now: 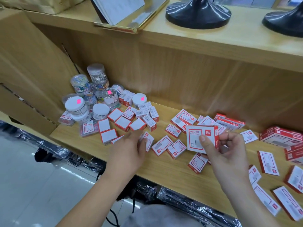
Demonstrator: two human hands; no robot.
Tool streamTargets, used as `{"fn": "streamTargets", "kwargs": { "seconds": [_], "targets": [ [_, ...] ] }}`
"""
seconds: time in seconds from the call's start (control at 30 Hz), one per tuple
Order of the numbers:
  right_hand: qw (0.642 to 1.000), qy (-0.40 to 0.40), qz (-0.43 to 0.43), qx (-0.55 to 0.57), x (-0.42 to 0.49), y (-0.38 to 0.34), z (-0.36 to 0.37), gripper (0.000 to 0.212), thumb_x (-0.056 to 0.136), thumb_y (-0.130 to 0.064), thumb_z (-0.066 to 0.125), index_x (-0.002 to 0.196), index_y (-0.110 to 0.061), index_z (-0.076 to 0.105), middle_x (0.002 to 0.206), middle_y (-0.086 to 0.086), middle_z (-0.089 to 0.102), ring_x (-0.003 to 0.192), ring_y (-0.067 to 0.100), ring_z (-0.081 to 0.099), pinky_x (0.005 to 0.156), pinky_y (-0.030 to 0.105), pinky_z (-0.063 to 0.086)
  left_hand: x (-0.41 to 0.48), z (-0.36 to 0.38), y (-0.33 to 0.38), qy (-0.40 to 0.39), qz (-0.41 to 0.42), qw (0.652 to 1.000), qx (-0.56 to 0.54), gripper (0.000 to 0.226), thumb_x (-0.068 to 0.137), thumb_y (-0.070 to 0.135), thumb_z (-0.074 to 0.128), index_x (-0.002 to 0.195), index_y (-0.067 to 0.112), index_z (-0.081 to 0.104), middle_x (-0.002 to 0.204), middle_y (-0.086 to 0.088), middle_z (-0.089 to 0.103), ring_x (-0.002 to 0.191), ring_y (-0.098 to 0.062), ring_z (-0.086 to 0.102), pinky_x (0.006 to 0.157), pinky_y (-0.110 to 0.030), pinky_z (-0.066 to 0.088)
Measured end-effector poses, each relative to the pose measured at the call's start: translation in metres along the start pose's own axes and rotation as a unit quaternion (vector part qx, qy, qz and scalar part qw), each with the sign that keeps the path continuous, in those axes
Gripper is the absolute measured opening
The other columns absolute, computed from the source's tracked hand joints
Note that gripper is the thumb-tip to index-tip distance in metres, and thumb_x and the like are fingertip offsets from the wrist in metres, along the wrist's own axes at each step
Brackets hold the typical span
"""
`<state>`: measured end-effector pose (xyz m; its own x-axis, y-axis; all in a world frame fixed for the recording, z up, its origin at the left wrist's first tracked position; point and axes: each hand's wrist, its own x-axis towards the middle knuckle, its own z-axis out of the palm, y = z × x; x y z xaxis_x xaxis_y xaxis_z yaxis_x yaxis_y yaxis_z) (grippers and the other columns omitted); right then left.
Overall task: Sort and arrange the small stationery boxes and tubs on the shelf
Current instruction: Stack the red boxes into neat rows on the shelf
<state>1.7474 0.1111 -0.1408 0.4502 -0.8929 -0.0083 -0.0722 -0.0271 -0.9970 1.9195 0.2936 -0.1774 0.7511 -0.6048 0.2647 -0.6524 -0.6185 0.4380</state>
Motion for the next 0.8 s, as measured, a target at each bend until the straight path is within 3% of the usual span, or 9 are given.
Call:
{"fn": "streamTargets", "kwargs": {
  "seconds": [0.07, 0.13, 0.27, 0.37, 0.43, 0.5, 0.67, 0.8],
  "targets": [
    [1.0, -0.002, 0.004, 0.003, 0.0, -0.002, 0.003, 0.04, 0.071, -0.032, 0.082, 0.092, -0.026, 0.049, 0.095, 0.002, 0.069, 0.088, 0.012, 0.071, 0.085, 0.051, 0.057, -0.011, -0.004, -0.005, -0.026, -0.015, 0.996, 0.084, 0.01, 0.093, 0.036, 0.061, 0.096, 0.027, 0.064, 0.071, 0.003, 0.066, 0.067, -0.028, 0.066, 0.047, -0.031, 0.04],
    [1.0, -0.006, 0.009, 0.001, -0.001, -0.003, 0.006, 0.039, 0.073, -0.029, 0.082, 0.092, -0.026, 0.049, 0.095, 0.0, 0.069, 0.085, 0.006, 0.071, 0.082, 0.048, 0.057, -0.021, -0.002, -0.01, -0.04, -0.027, 0.993, 0.109, 0.012, 0.092, 0.034, 0.064, 0.087, 0.023, 0.063, 0.073, 0.002, 0.063, 0.061, -0.031, 0.065, 0.045, -0.032, 0.036],
    [1.0, -0.006, 0.006, 0.0, -0.003, -0.003, 0.005, 0.038, 0.077, -0.022, 0.082, 0.094, -0.023, 0.048, 0.091, -0.004, 0.068, 0.084, 0.005, 0.072, 0.081, 0.045, 0.057, -0.016, 0.003, 0.002, 0.012, 0.02, 0.999, 0.033, 0.01, 0.091, 0.024, 0.069, 0.098, 0.017, 0.069, 0.098, -0.001, 0.059, 0.078, -0.026, 0.062, 0.053, -0.033, 0.045],
    [1.0, 0.0, -0.001, -0.005, -0.006, -0.002, 0.002, 0.038, 0.078, -0.02, 0.082, 0.095, -0.022, 0.048, 0.087, -0.008, 0.069, 0.087, 0.01, 0.072, 0.083, 0.048, 0.057, -0.005, 0.022, 0.045, -0.031, 0.115, 0.992, -0.032, 0.027, 0.089, 0.035, 0.066, 0.112, 0.022, 0.068, 0.105, 0.003, 0.062, 0.095, -0.019, 0.056, 0.07, -0.031, 0.046],
    [1.0, 0.0, -0.008, -0.008, -0.008, -0.001, 0.0, 0.039, 0.075, -0.028, 0.082, 0.093, -0.026, 0.048, 0.089, -0.007, 0.069, 0.088, 0.015, 0.071, 0.083, 0.048, 0.056, 0.0, 0.042, 0.066, -0.08, 0.153, 0.985, -0.002, 0.036, 0.083, 0.039, 0.068, 0.116, 0.026, 0.065, 0.106, 0.004, 0.063, 0.099, -0.021, 0.054, 0.071, -0.034, 0.048],
    [1.0, -0.003, -0.012, -0.013, -0.011, -0.001, -0.001, 0.04, 0.07, -0.036, 0.083, 0.091, -0.031, 0.05, 0.095, 0.001, 0.069, 0.092, 0.022, 0.071, 0.085, 0.052, 0.057, 0.0, 0.056, 0.07, -0.093, 0.162, 0.982, 0.023, 0.031, 0.077, 0.027, 0.074, 0.107, 0.023, 0.065, 0.099, 0.0, 0.061, 0.095, -0.026, 0.055, 0.066, -0.036, 0.05],
    [1.0, -0.011, -0.017, -0.012, -0.015, -0.004, 0.004, 0.042, 0.069, -0.036, 0.081, 0.094, -0.026, 0.049, 0.098, 0.006, 0.068, 0.093, 0.021, 0.07, 0.087, 0.049, 0.056, -0.01, 0.036, 0.052, -0.043, 0.053, 0.993, -0.095, 0.041, 0.073, 0.031, 0.07, 0.112, 0.021, 0.069, 0.1, -0.004, 0.062, 0.097, -0.028, 0.059, 0.077, -0.035, 0.052],
    [1.0, -0.021, -0.005, -0.001, -0.016, 0.0, 0.01, 0.041, 0.069, -0.042, 0.084, 0.092, -0.035, 0.051, 0.103, 0.01, 0.069, 0.099, 0.026, 0.071, 0.087, 0.062, 0.055, -0.005, 0.012, 0.013, 0.019, -0.004, 0.999, -0.043, 0.035, 0.076, 0.03, 0.076, 0.11, 0.019, 0.071, 0.103, -0.004, 0.064, 0.099, -0.029, 0.06, 0.079, -0.036, 0.052]
  ]
}}
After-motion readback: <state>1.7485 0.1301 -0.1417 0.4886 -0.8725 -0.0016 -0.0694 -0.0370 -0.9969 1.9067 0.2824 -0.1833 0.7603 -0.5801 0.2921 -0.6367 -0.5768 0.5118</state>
